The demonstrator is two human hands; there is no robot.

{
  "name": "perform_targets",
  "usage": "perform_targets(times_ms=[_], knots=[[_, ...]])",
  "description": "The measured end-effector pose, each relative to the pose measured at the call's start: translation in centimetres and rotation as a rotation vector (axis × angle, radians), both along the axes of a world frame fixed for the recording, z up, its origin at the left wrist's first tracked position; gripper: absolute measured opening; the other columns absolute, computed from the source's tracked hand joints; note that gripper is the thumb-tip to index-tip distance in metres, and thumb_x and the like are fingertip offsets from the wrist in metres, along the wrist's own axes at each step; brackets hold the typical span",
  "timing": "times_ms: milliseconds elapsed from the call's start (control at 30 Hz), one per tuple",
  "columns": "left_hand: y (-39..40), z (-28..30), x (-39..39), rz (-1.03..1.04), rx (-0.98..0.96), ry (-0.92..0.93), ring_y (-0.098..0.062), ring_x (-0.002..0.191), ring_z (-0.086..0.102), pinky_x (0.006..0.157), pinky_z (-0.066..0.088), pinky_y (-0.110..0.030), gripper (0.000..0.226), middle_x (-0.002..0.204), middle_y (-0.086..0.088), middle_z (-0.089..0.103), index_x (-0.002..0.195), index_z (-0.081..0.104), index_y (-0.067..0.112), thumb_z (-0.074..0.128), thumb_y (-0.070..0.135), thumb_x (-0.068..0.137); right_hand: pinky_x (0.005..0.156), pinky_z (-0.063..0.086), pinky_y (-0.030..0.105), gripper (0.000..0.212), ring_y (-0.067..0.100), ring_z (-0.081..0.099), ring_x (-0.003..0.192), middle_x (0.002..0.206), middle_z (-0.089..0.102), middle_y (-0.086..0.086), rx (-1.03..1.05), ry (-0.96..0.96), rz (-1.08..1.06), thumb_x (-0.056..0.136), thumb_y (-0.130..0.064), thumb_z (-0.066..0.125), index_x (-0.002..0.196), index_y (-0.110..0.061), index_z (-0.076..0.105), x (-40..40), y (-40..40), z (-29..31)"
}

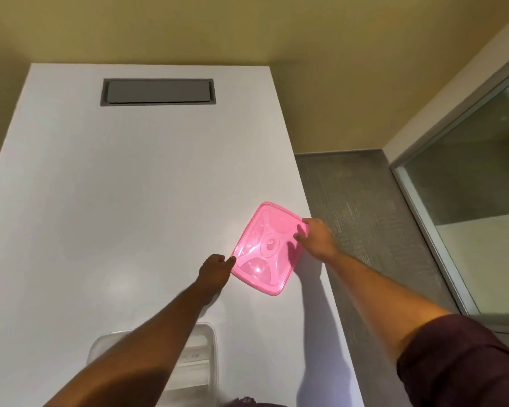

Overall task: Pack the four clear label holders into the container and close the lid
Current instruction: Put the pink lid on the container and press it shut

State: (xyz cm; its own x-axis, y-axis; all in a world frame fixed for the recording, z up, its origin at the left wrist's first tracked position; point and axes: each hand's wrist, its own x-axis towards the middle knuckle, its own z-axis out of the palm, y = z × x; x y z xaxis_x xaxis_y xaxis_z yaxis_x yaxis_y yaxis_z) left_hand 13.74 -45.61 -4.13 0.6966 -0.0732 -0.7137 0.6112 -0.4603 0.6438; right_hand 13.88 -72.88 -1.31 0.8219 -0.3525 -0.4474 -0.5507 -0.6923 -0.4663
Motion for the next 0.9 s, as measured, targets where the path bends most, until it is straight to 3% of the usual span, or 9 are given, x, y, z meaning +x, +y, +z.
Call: perform_targets(times_ms=[167, 267, 367, 467, 500, 600, 700, 800, 900], knots=[[-0.7, -0.1, -0.3, 0.09, -0.018, -0.004, -0.022, 0.07, 0.04, 0.069, 0.032, -0.032, 0.027, 0.07, -0.01, 0.046, 0.07, 0.052, 0.016, 0.057, 0.03, 0.093, 0.083, 0.044, 0.029, 0.031, 0.021, 0.063, 0.104, 0.114, 0.067, 0.001, 0.075, -0.031, -0.089, 0.093, -0.02, 0.07, 0.124, -0.012, 0.068, 0.6, -0.6, -1.2], [-0.8, 0.1, -0.4, 0.116, 0.006, -0.001, -0.021, 0.067, 0.04, 0.068, 0.033, -0.032, 0.018, 0.068, -0.006, 0.05, 0.07, 0.055, 0.021, 0.058, 0.035, 0.081, 0.099, 0.05, 0.038, 0.046, 0.021, 0.063, 0.111, 0.124, 0.067, 0.006, 0.203, -0.061, -0.225, 0.092, -0.015, 0.073, 0.136, -0.008, 0.06, 0.4, -0.3, -1.2], [-0.8, 0.5, -0.5, 0.139, -0.019, 0.002, -0.023, 0.06, 0.043, 0.066, 0.036, -0.033, 0.009, 0.059, -0.007, 0.054, 0.069, 0.064, 0.019, 0.057, 0.024, 0.069, 0.107, 0.05, 0.045, 0.051, 0.024, 0.066, 0.119, 0.128, 0.069, 0.009, 0.277, -0.074, -0.297, 0.091, -0.013, 0.075, 0.139, -0.007, 0.058, -0.2, 0.3, -1.1], [-0.6, 0.9, -0.8, 0.166, -0.04, 0.016, -0.02, 0.047, 0.048, 0.056, 0.039, -0.026, 0.013, 0.054, -0.007, 0.056, 0.085, 0.065, 0.0, 0.063, 0.009, 0.075, 0.111, 0.047, 0.045, 0.052, 0.025, 0.061, 0.125, 0.137, 0.065, 0.009, 0.3, 0.0, -0.197, 0.093, -0.018, 0.074, 0.141, -0.009, 0.058, -1.7, 1.8, -1.1], [-0.6, 1.1, -1.1, 0.17, -0.067, 0.036, -0.018, 0.043, 0.048, 0.051, 0.038, -0.024, 0.007, 0.052, -0.007, 0.055, 0.081, 0.061, -0.002, 0.064, 0.004, 0.079, 0.112, 0.045, 0.045, 0.053, 0.026, 0.058, 0.129, 0.141, 0.062, 0.008, 0.283, 0.038, -0.136, 0.092, -0.02, 0.074, 0.142, -0.011, 0.058, -2.4, 2.5, -1.1], [-0.5, 1.2, -1.7, 0.208, -0.142, 0.101, -0.017, 0.041, 0.048, 0.048, 0.039, -0.023, 0.019, 0.051, -0.008, 0.055, 0.067, 0.06, 0.004, 0.063, -0.005, 0.084, 0.113, 0.042, 0.043, 0.052, 0.026, 0.054, 0.133, 0.145, 0.058, 0.006, 0.198, 0.051, -0.006, 0.09, -0.026, 0.076, 0.138, -0.015, 0.062, -4.3, 4.6, -1.6], [-0.3, 1.7, -2.3, 0.254, -0.181, 0.119, -0.019, 0.046, 0.053, 0.051, 0.045, -0.024, 0.011, 0.056, -0.012, 0.061, 0.075, 0.072, 0.0, 0.066, -0.004, 0.084, 0.112, 0.042, 0.039, 0.049, 0.024, 0.054, 0.131, 0.144, 0.058, 0.003, 0.227, 0.022, 0.008, 0.09, -0.031, 0.076, 0.135, -0.019, 0.065, -5.7, 6.4, -1.4], [-0.2, 3.0, -2.6, 0.238, -0.222, 0.125, -0.02, 0.046, 0.052, 0.057, 0.046, -0.029, 0.008, 0.06, -0.015, 0.061, 0.079, 0.073, 0.0, 0.068, 0.004, 0.083, 0.108, 0.041, 0.034, 0.046, 0.021, 0.056, 0.128, 0.143, 0.06, -0.001, 0.238, -0.036, 0.067, 0.092, -0.042, 0.072, 0.133, -0.023, 0.066, -6.6, 7.8, -0.8], [0.0, 4.8, -2.3, 0.203, -0.257, 0.07, -0.018, 0.046, 0.057, 0.054, 0.051, -0.024, 0.01, 0.064, -0.016, 0.063, 0.077, 0.07, -0.002, 0.067, 0.005, 0.083, 0.106, 0.041, 0.028, 0.047, 0.012, 0.055, 0.129, 0.142, 0.06, -0.01, 0.241, -0.142, 0.138, 0.088, -0.055, 0.072, 0.128, -0.03, 0.067, -7.5, 9.0, 0.1]])
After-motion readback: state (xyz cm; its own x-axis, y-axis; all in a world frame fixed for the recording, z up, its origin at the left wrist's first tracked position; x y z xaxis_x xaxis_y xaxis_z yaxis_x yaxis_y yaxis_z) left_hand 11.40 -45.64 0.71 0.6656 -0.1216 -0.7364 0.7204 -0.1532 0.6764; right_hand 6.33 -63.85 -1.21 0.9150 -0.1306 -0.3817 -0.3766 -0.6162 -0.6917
